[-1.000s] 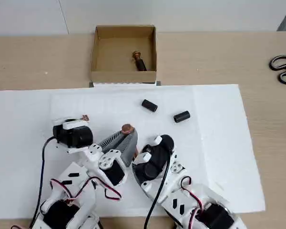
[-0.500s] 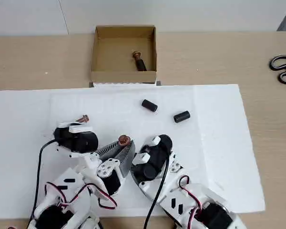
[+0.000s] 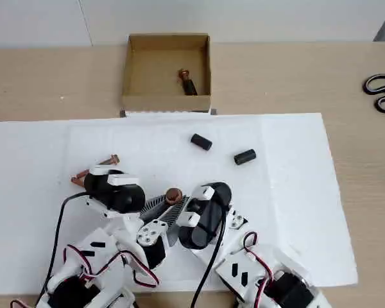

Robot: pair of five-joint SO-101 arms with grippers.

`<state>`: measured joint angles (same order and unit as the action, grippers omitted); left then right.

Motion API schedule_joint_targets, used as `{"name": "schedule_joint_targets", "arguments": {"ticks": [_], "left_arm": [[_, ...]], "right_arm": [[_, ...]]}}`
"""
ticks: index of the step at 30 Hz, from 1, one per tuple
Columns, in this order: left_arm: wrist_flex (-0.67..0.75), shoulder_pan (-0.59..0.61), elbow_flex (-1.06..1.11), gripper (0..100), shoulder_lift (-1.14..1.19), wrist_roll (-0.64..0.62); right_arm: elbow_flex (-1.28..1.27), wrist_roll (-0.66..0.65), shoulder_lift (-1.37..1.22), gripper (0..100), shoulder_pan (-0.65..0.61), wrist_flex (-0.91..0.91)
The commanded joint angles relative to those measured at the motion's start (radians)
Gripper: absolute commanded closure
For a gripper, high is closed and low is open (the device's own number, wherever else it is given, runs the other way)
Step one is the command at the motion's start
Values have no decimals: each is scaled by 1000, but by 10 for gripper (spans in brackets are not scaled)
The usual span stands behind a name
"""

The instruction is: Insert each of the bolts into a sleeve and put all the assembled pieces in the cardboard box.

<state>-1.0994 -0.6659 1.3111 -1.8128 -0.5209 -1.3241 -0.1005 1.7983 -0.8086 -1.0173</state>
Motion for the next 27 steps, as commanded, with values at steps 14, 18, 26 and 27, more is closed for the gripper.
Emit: {"name": "schedule_joint_targets", "arguments": {"ticks": [14,18,26,27], "left_arm": [[-8,26,4,751,-8,21],[-9,84,2,751,-8,92],[-98,135,-120,754,-8,121],[-115,135,-136,754,-8,121]], "right_arm": [[18,-3,5,994,36,51],[17,-3,2,994,36,50],[-26,-3,8,994,39,54],[-28,-3,8,994,39,58]]}}
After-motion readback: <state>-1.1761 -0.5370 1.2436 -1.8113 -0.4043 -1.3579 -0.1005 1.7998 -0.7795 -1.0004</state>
